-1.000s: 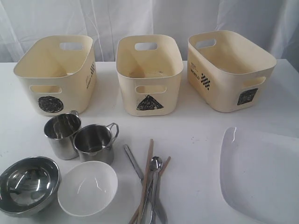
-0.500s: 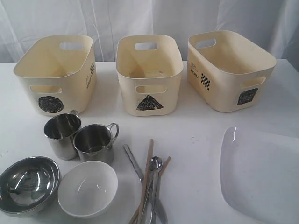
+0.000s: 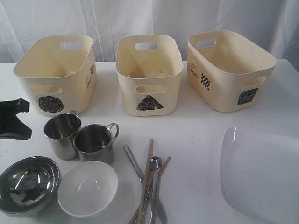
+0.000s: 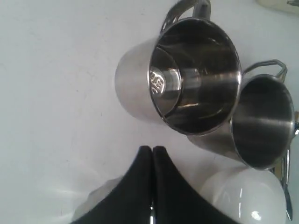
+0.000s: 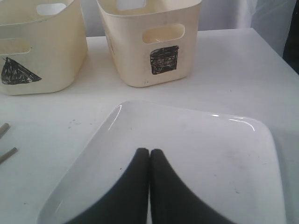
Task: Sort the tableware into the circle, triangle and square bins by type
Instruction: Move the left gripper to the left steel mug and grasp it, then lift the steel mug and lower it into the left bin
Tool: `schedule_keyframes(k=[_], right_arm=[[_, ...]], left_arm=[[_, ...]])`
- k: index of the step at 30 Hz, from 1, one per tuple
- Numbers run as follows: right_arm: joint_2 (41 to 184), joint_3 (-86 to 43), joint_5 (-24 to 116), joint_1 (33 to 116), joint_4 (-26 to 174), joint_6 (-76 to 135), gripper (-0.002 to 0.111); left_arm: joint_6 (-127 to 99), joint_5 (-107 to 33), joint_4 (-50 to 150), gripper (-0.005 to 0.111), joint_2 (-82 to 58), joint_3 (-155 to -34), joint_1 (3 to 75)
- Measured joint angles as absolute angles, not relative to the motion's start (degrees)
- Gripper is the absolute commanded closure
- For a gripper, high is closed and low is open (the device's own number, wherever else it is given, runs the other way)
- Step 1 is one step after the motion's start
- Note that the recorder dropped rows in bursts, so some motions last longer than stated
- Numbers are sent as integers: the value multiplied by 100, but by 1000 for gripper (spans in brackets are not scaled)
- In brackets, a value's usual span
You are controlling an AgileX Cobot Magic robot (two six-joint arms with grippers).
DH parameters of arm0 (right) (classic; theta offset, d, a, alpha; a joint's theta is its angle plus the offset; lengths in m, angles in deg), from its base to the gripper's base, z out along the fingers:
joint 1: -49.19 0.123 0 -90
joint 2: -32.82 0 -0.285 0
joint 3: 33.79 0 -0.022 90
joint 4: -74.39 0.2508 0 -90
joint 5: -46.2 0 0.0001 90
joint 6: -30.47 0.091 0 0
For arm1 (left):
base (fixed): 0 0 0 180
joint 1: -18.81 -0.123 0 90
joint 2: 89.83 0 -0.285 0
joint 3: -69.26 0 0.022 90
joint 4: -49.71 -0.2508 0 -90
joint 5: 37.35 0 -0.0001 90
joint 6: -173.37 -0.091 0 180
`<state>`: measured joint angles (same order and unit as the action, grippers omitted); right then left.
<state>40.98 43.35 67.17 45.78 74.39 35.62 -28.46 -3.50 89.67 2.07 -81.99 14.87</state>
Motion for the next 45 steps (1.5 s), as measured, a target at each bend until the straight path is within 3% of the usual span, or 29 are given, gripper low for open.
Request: schedule_keyframes(k=[5, 7, 8, 10, 20, 29, 45], right_arm=[[4098, 4335, 6717, 4578, 7439, 3562, 108], [4098, 4335, 6717, 4578, 7439, 3562, 108], [4098, 4335, 6717, 4578, 7439, 3562, 108], [4098, 4335, 6717, 4578, 7439, 3562, 108], [4098, 4335, 6717, 4578, 7439, 3562, 108], [4098, 4335, 6717, 4578, 7439, 3562, 108], [4098, 4335, 6717, 4578, 7439, 3562, 108]], left_arm=[[-2529, -1550, 9097, 104, 202, -8199, 1487], [-2516, -1940, 9292, 88, 202, -8199, 1487], [-2516, -1977, 9328, 72, 202, -8199, 1487], [-2681, -2006, 9353, 58, 202, -8199, 1487], [-3036, -1642, 10171, 62, 286, -8199, 1487], [-3897, -942, 10664, 62, 1238, -8199, 1487], [-4963, -1274, 11497, 64, 1873, -8222, 1487]])
